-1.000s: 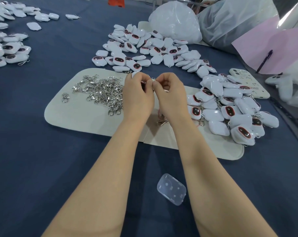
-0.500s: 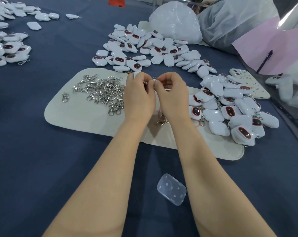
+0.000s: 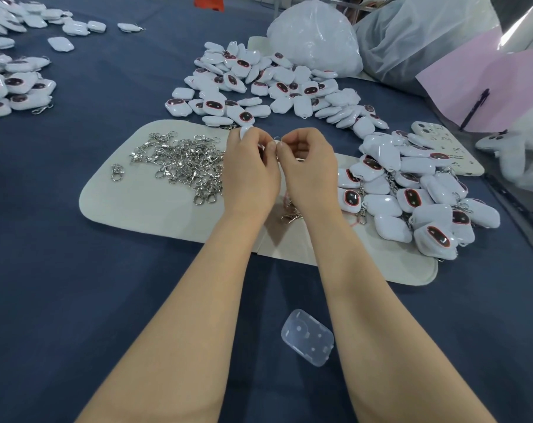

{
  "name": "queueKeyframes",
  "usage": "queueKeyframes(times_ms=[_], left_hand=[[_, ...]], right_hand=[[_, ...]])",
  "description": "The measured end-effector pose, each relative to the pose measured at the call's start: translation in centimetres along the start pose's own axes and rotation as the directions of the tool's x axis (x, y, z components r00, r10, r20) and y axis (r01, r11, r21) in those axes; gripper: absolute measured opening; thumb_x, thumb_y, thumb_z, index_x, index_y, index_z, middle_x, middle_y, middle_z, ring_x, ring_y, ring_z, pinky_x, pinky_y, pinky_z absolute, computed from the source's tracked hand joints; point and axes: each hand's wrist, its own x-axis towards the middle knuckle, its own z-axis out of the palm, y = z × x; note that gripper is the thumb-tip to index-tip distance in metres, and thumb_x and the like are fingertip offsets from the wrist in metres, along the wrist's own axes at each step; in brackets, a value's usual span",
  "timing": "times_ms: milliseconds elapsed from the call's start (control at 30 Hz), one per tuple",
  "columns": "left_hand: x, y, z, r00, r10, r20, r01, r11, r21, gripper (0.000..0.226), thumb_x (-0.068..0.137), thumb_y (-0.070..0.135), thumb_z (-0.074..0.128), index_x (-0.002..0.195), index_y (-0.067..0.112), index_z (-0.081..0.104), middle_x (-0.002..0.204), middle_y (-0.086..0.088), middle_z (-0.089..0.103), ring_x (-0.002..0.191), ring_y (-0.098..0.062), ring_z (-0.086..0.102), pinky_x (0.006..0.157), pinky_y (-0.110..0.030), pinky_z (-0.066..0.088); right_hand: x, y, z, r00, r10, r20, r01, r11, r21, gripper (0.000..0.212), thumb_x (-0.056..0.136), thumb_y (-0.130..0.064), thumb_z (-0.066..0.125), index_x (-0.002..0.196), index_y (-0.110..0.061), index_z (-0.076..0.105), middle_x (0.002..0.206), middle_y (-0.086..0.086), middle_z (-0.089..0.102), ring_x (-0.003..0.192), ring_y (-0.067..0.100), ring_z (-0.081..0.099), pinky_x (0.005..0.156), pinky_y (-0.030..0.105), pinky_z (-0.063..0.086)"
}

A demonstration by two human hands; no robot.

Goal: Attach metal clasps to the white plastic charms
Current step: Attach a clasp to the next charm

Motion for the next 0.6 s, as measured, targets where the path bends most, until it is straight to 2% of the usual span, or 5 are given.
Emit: queueKeyframes(times_ms=[200,400,533,600], left_hand=[[-0.02,-0.04,0.06,1.000,-0.003,0.001,0.003,1.000,0.002,0.012,0.094,0.011,0.050,0.096,0.007,0.061,0.101,0.000,0.045,0.083,-0.018,0.054,0.078,-0.027,0.043],[0.04,-0.17,0.06,1.000,0.001,0.007,-0.001,1.000,0.010,0.012,0.094,0.010,0.050,0.096,0.007,0.061,0.099,0.000,0.046,0.081,-0.015,0.051,0.074,-0.022,0.040],[0.27,-0.37,-0.17,1.000,-0.026,0.013,0.026,1.000,-0.013,0.011,0.094,0.010,0.051,0.096,0.008,0.061,0.101,-0.001,0.049,0.081,-0.014,0.051,0.073,-0.018,0.037],[0.33,-0.42,-0.32,0.999,-0.040,0.012,0.040,0.999,-0.032,0.010,0.094,0.011,0.051,0.094,0.009,0.061,0.104,-0.004,0.053,0.083,-0.014,0.052,0.077,-0.020,0.039]], right_hand=[[0.11,0.03,-0.09,1.000,0.013,0.008,-0.013,1.000,0.006,0.006,0.087,-0.010,0.061,0.089,-0.015,0.058,0.076,-0.015,0.057,0.071,0.000,0.054,0.068,0.010,0.044],[0.10,0.06,-0.49,0.995,0.009,0.100,-0.012,1.000,0.024,0.009,0.087,-0.007,0.058,0.090,-0.015,0.054,0.081,-0.011,0.056,0.079,0.006,0.054,0.078,0.022,0.046],[-0.04,0.04,-0.45,0.983,-0.007,0.182,-0.006,0.998,0.070,0.019,0.090,-0.006,0.052,0.085,-0.023,0.045,0.085,-0.009,0.055,0.084,0.011,0.054,0.072,0.023,0.044],[-0.24,0.07,-0.35,0.981,-0.016,0.195,0.000,0.997,0.078,0.020,0.092,-0.007,0.051,0.085,-0.024,0.044,0.085,-0.007,0.055,0.083,0.018,0.058,0.072,0.028,0.047]])
